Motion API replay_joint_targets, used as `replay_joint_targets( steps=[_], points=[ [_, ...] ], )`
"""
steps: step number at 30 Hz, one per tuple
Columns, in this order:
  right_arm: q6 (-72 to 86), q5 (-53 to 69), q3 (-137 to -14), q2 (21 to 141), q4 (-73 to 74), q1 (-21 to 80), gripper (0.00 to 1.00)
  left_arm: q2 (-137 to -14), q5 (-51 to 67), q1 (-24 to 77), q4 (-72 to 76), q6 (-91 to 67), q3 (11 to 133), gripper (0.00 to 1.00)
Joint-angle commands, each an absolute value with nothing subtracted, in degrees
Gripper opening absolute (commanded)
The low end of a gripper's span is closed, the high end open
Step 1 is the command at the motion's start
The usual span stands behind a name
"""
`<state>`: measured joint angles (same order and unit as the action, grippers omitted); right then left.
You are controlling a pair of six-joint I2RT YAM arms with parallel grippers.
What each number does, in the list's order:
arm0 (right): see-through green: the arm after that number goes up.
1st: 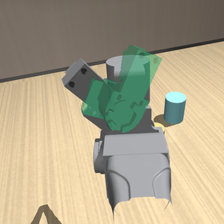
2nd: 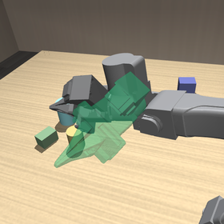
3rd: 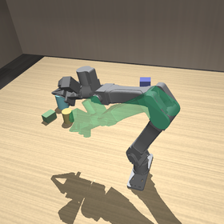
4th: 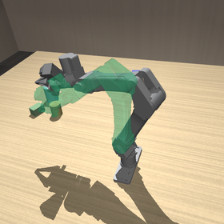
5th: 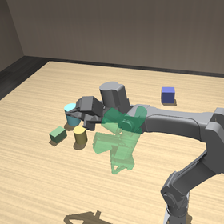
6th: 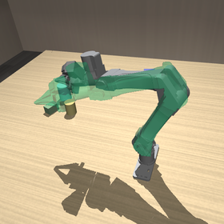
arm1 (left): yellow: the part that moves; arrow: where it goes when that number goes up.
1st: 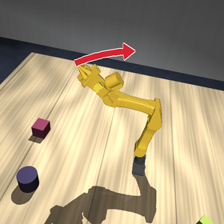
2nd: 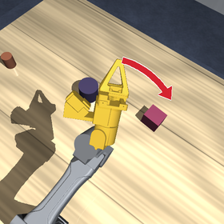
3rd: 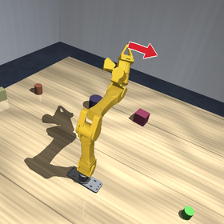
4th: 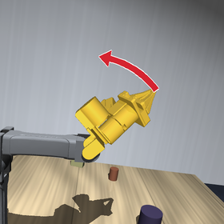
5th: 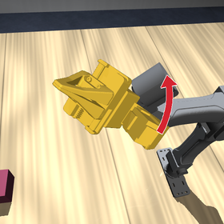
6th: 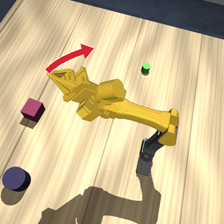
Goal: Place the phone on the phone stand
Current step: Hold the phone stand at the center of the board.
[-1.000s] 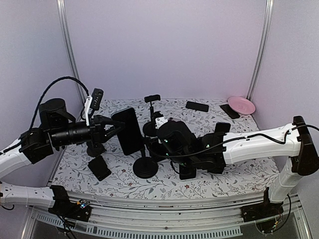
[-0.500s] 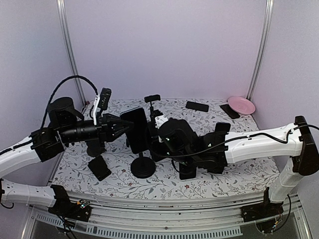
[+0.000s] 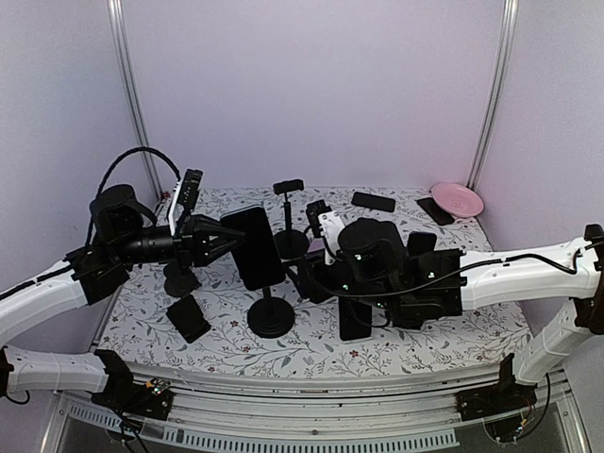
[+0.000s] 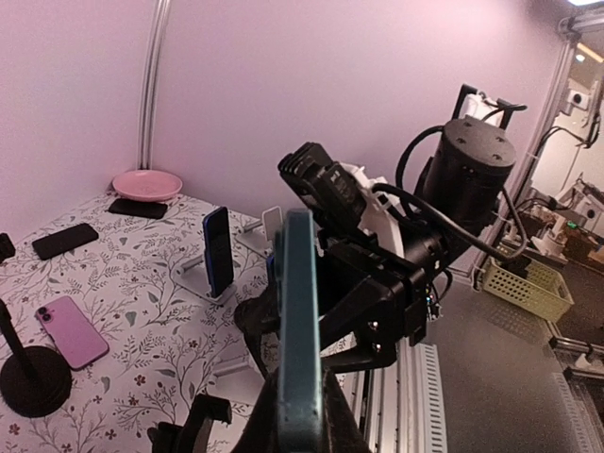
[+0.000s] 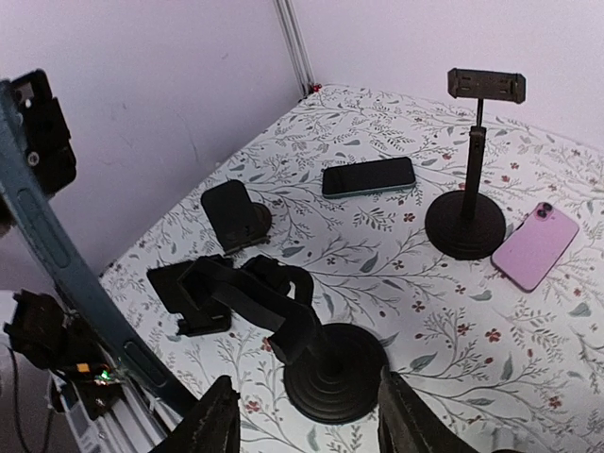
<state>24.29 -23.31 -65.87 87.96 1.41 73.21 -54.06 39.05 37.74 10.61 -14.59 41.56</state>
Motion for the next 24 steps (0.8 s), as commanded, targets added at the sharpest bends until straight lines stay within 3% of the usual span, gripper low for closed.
replay_joint_targets(
  steps=[1, 3, 4, 13, 24],
  points=[
    [24.43, -16.65, -62.25, 85.45, -6.19, 72.07, 0.7, -51.08, 44.57, 33.78, 15.03, -14.25, 42.78, 0.0],
    [24.65, -16.32, -61.34, 85.14, -7.73, 71.75, 0.98, -49.79, 44.43, 31.97, 14.41, -14.68, 43.17, 0.0],
    [24.68, -15.73, -61.09, 85.04, -8.48, 71.59, 0.99, -49.49, 44.53, 31.02, 14.11, -14.94, 43.42, 0.0],
    [23.98, -14.98, -61.58, 87.31, -10.75, 71.33, 1.0, -48.5, 44.22, 27.03, 13.28, -16.38, 43.73, 0.0],
    [26.53, -23.36, -68.55, 94.4, -3.64, 72.49, 0.71, -48.24, 44.25, 24.89, 13.18, -16.96, 44.36, 0.0]
  ],
)
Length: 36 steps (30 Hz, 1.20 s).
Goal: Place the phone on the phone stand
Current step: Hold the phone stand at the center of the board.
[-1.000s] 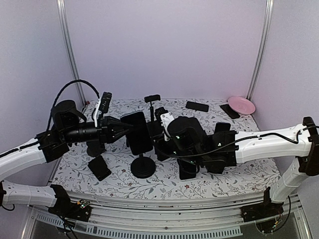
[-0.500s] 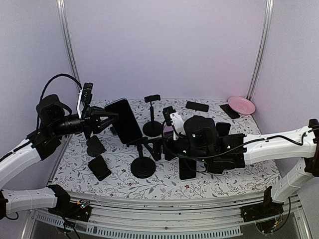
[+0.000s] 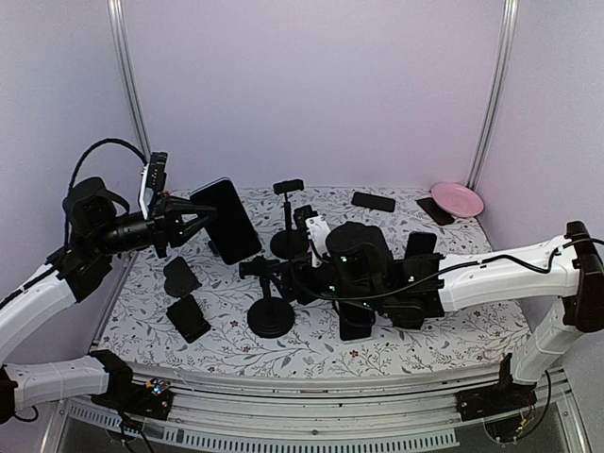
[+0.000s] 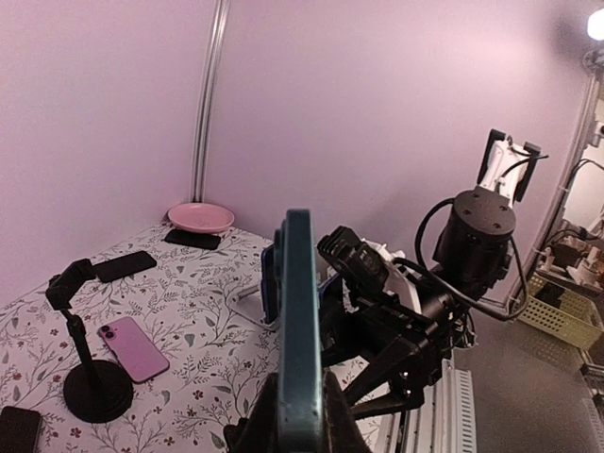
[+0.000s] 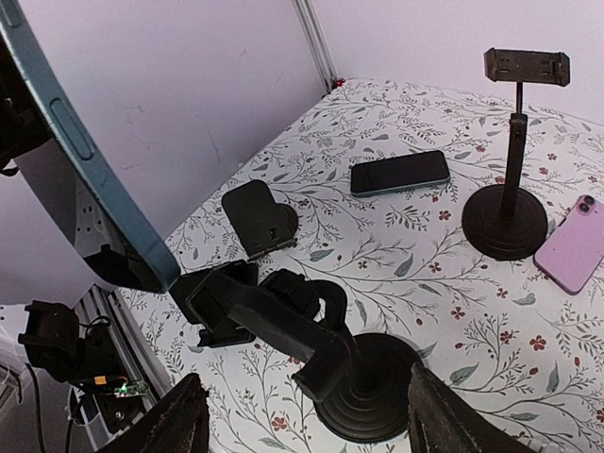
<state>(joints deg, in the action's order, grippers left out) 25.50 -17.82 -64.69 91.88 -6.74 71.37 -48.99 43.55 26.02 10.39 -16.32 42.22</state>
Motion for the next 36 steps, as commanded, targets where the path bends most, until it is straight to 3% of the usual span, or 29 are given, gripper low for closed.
replay_joint_targets(
  steps=[1, 7, 15, 24, 30, 36],
  points=[
    [26.58, -24.24, -68.43, 94.55, -4.09, 72.66, 0.67, -48.44, 44.41, 24.81, 13.17, -16.96, 44.45, 0.0],
    [27.46, -26.2, -71.09, 96.67, -2.2, 72.69, 0.51, -49.3, 45.09, 24.53, 13.18, -16.83, 44.87, 0.0],
    [28.0, -25.56, -72.69, 98.23, -0.86, 73.04, 0.4, -49.48, 45.61, 24.35, 12.57, -16.52, 45.1, 0.0],
    [28.76, -27.05, -73.13, 98.69, 0.77, 73.5, 0.33, -50.09, 46.35, 24.34, 12.83, -16.73, 44.74, 0.0],
    [27.98, -26.54, -74.09, 99.33, 0.71, 73.55, 0.23, -51.48, 47.93, 24.39, 14.63, -18.24, 44.17, 0.0],
    [27.77, -25.64, -74.79, 99.89, 1.89, 73.48, 0.22, -51.63, 48.16, 24.36, 15.12, -18.54, 44.03, 0.0]
  ],
)
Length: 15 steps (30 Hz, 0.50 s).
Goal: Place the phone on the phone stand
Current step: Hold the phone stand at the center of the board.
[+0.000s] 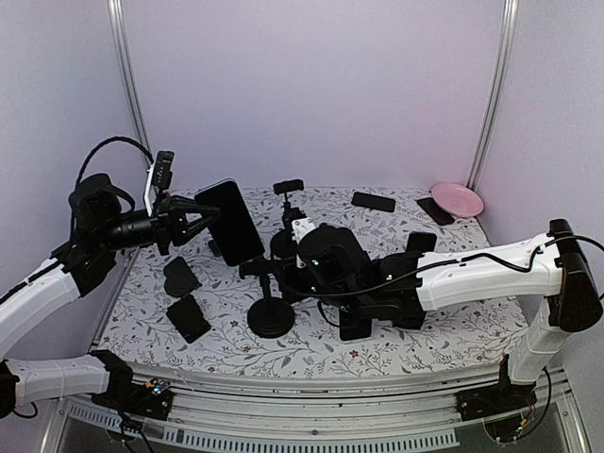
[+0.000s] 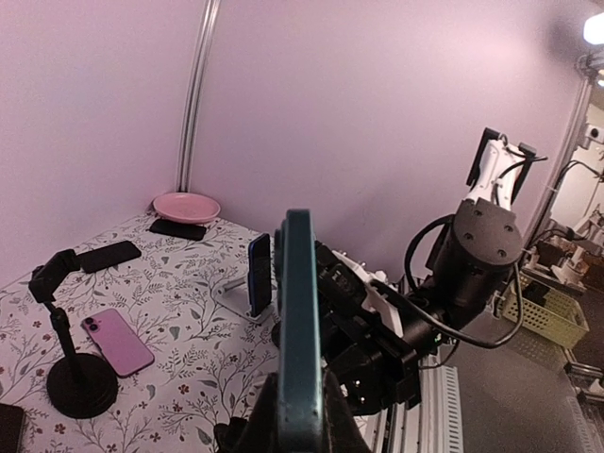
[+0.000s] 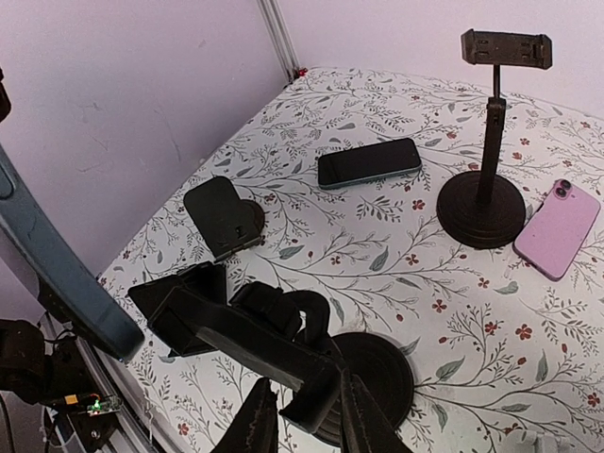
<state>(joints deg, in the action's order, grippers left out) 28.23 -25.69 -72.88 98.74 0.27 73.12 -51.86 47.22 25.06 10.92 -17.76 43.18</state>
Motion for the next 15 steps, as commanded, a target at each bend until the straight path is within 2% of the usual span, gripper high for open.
replay_joint_targets(
  steps=[1, 10, 12, 15],
  points=[
    [27.91, -25.73, -74.79, 99.99, 2.08, 73.48, 0.23, -51.67, 48.16, 24.3, 15.12, -18.49, 44.06, 0.0],
    [28.73, -26.54, -74.69, 100.1, 3.09, 73.49, 0.23, -51.9, 48.42, 24.35, 15.29, -18.73, 43.94, 0.0],
    [28.67, -26.52, -74.74, 100.0, 3.12, 73.48, 0.2, -51.96, 48.58, 24.36, 15.29, -18.72, 44.08, 0.0],
    [28.74, -26.46, -74.71, 99.85, 3.08, 73.52, 0.1, -52.12, 48.67, 24.35, 15.29, -18.65, 44.12, 0.0]
  ],
)
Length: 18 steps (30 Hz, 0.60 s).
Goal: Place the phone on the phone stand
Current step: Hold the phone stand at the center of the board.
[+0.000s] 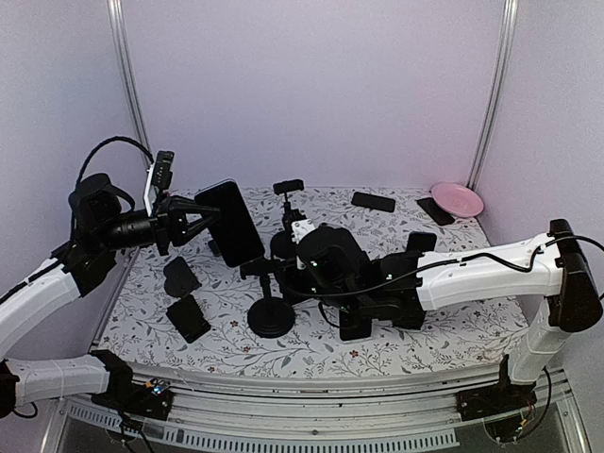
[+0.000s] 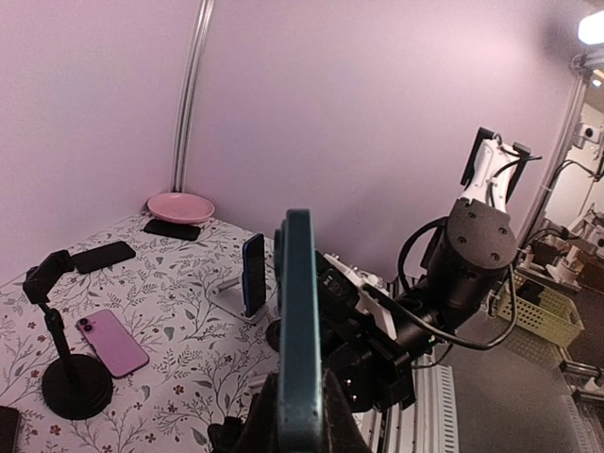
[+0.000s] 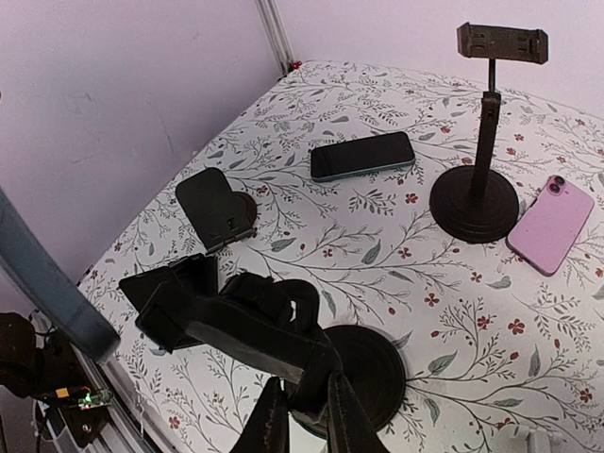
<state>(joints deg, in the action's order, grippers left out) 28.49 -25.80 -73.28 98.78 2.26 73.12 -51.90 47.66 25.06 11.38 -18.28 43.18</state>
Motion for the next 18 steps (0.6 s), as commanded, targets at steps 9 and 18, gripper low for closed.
replay_joint_targets(
  steps=[9, 18],
  points=[
    [28.23, -25.73, -75.32, 98.74, 3.49, 73.48, 0.02, -52.71, 49.23, 24.37, 15.22, -17.75, 42.94, 0.0],
    [25.46, -22.7, -75.22, 96.76, 2.08, 73.48, 0.02, -52.8, 50.49, 25.1, 21.92, -21.09, 38.63, 0.0]
  ],
)
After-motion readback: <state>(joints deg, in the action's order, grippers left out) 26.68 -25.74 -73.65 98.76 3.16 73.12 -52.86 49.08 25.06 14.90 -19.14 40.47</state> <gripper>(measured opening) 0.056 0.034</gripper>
